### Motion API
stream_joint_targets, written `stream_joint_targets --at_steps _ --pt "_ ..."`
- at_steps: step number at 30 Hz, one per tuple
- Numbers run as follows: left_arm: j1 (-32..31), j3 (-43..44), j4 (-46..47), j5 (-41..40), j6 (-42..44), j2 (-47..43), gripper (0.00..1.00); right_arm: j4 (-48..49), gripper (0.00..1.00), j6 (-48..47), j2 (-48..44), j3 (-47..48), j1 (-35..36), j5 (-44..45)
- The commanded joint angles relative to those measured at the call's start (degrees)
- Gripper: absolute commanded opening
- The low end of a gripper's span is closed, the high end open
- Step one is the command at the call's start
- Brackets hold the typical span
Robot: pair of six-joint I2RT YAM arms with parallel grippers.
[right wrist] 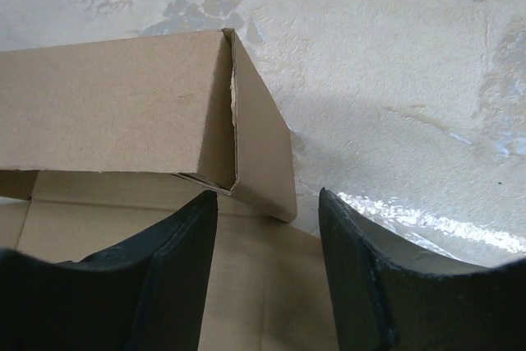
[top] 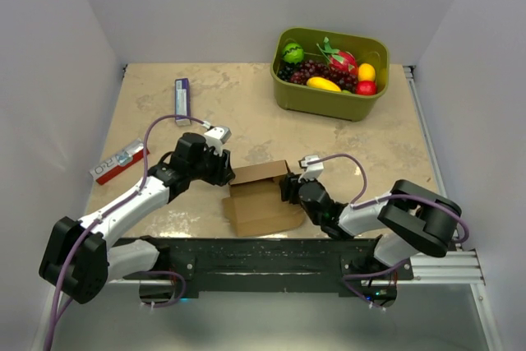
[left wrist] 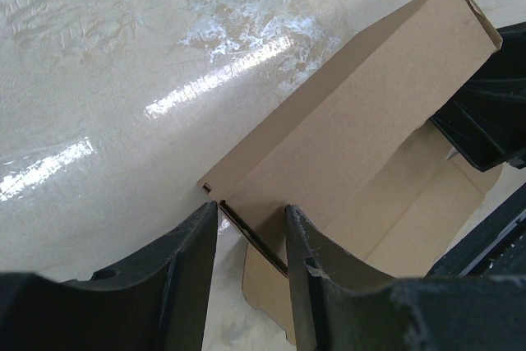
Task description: Fold the paper box
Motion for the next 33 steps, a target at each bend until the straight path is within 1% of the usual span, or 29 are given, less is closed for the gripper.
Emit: stream_joint_targets --at_steps 1,4,9,17,20,22,25,26,33 --pt "0.37 1.48 -0.84 0.96 2.22 0.54 0.42 5.99 0.59 -4.46 -2.01 -0.97 0.37 2.31" --pt "0.37 1.48 -0.84 0.87 2.22 0.62 0.42 8.01 0.61 -7.54 -1.93 -1.06 0.28 0.47" --pt "0.46 1.48 -0.93 0.87 2.31 0.62 0.42 9.68 0.61 -12.02 -0.08 0.78 0.28 -2.08" --pt "0.37 1.48 -0.93 0.78 2.31 0.54 0.41 11.88 0.58 -15.72 3.34 3.77 0.28 -4.28" --pt "0.37 1.48 -0.93 0.79 2.40 0.54 0.41 12.15 0.56 -16.51 4.75 4.82 0.28 -4.19" --pt "0.37 1.48 -1.02 0.79 2.40 0.62 0.41 11.97 0.52 -16.68 5.28 5.35 0.28 -3.93" --pt "0.37 1.57 -0.93 0.79 2.40 0.63 0.41 10.92 0.44 -15.73 5.63 5.97 0.28 -2.97" --pt "0.46 1.57 -0.93 0.79 2.40 0.71 0.41 10.57 0.40 -15.28 5.72 5.80 0.28 -2.53" --pt "0.46 1.48 -0.84 1.49 2.40 0.80 0.41 10.30 0.33 -11.94 7.21 5.35 0.28 0.72"
